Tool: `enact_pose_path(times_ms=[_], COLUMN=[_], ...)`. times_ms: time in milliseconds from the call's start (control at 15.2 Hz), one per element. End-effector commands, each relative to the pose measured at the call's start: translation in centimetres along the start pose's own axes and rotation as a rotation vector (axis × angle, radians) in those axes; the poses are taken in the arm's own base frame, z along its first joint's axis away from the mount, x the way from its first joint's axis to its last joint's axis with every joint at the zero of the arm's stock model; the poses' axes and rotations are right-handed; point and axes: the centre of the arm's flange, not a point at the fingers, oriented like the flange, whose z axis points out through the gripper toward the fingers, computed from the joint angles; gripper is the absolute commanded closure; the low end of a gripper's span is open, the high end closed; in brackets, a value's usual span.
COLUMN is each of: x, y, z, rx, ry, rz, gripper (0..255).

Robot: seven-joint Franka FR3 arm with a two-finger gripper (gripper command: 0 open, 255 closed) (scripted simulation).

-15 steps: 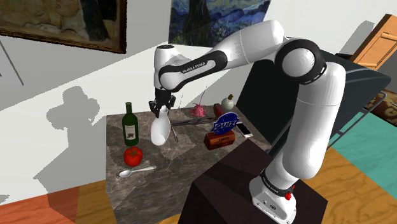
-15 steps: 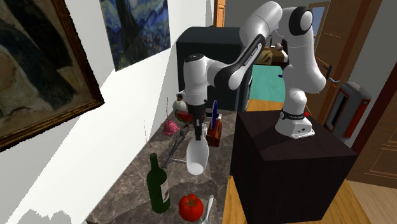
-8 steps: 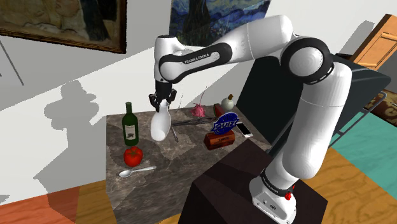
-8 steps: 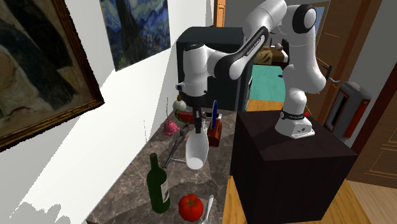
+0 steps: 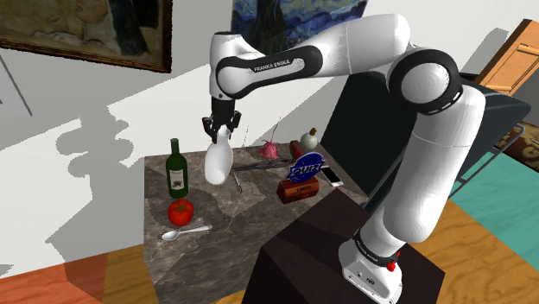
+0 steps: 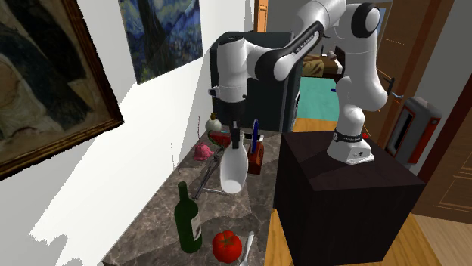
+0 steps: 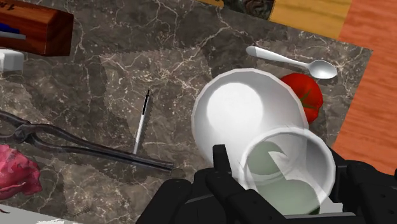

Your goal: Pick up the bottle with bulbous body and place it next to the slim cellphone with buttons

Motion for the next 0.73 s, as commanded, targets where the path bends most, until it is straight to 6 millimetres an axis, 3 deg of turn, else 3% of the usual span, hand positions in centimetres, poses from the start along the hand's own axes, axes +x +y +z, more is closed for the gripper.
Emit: enact_pose_path(times_ms=[0, 660], x=[0.0, -0.2], y=[0.0, 0.0], z=[-1.1, -6.4], rx=[0.000, 0.000], ry=[0.000, 0.000], rz=[0.000, 0.000], gripper=[255, 255])
